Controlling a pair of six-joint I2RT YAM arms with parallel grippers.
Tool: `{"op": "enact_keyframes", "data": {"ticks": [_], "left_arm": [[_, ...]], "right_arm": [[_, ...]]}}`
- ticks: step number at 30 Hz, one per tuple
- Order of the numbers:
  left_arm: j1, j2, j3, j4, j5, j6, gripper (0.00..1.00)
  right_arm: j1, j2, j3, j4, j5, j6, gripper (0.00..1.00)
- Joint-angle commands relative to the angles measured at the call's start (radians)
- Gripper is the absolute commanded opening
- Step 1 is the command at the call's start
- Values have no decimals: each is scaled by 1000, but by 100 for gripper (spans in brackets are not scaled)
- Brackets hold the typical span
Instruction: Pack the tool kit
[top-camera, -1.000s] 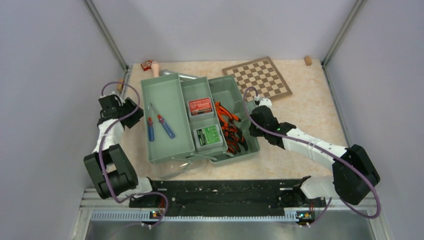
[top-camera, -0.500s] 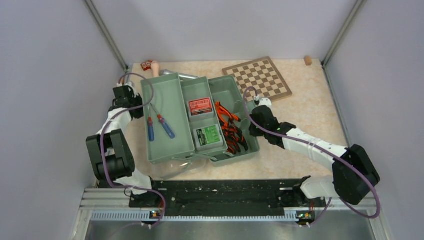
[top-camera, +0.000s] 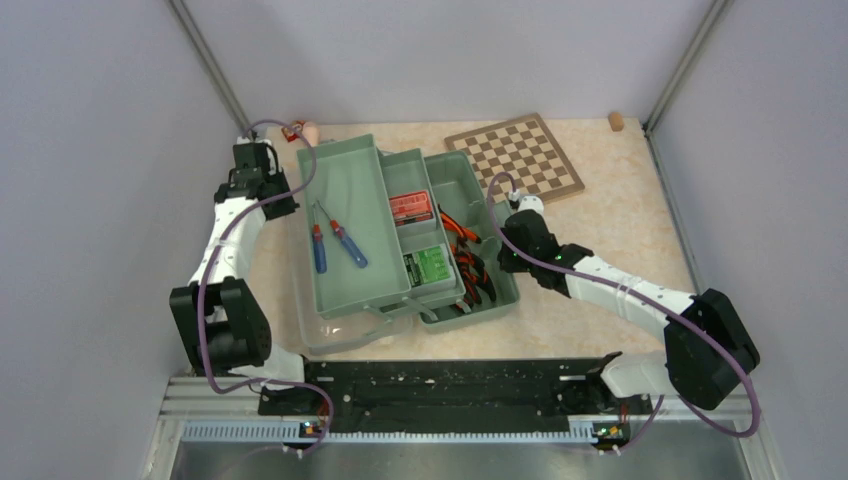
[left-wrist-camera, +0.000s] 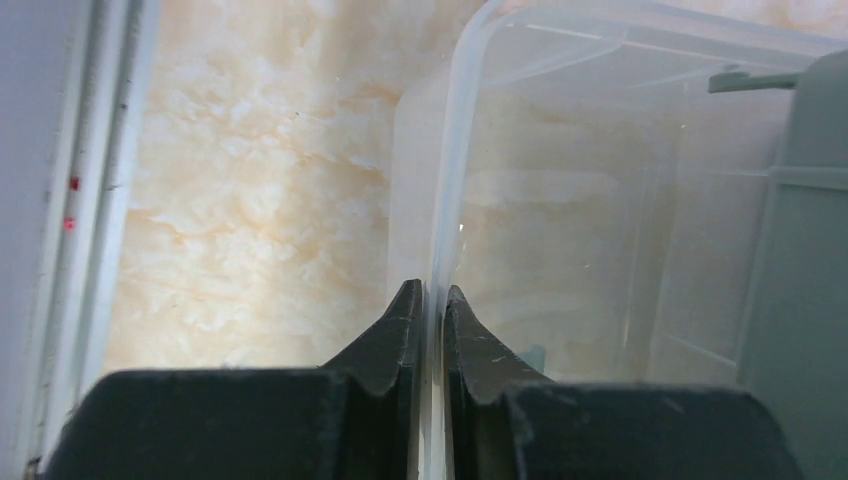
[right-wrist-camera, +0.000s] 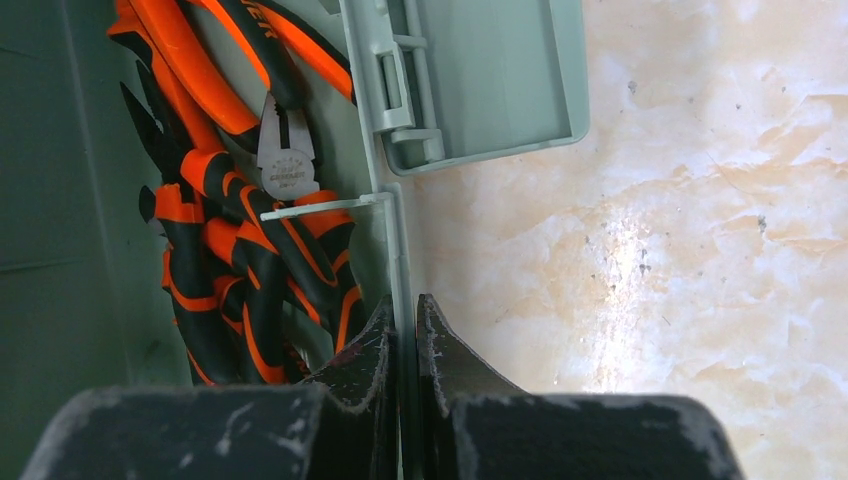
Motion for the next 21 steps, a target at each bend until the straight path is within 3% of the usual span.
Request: {"op": "enact_keyframes", "data": {"ticks": [1,9,13,21], "left_arm": [[-10,-43,196,-95,-205,-34,0],[-120,71,512,-351,-381,-30,0],[-204,116,605,-400,-504,-9,0],[-261,206,792,-466,-646,22,0]], "right_arm": [[-32,-9,7,59,51,94,0],[72,-10,14,54,57,162,6],[158,-2,22,54,92,234,11],[310,14,23,127,84,353,17]]}}
